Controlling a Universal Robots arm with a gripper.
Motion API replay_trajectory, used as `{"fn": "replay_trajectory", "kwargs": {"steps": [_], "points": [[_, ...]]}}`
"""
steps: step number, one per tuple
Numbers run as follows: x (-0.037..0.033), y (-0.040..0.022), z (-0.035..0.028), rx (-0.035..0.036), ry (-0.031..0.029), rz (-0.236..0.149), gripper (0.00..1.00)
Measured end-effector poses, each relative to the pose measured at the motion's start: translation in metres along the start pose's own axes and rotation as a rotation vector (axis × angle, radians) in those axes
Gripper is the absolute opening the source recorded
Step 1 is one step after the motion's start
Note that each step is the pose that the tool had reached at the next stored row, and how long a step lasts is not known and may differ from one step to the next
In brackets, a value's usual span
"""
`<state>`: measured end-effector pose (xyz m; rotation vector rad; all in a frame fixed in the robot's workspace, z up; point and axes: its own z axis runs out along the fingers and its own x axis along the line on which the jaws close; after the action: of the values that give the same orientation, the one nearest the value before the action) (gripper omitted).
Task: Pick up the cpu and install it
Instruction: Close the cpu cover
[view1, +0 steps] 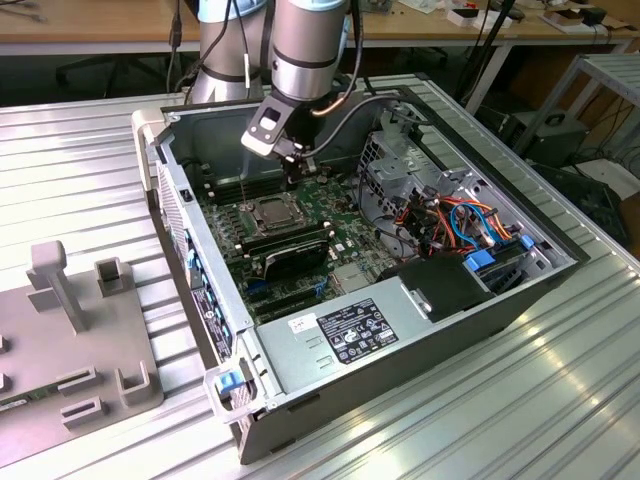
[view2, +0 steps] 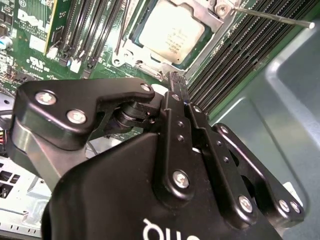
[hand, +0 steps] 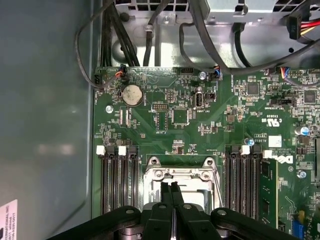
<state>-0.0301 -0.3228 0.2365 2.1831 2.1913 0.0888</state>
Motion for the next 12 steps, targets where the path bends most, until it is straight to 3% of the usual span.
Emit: {"fn": "replay_trajectory", "kwargs": {"steps": [12], "points": [[0.0001,-0.0227,-0.0001,-0.0001,-0.0005,0.000,0.11]]}}
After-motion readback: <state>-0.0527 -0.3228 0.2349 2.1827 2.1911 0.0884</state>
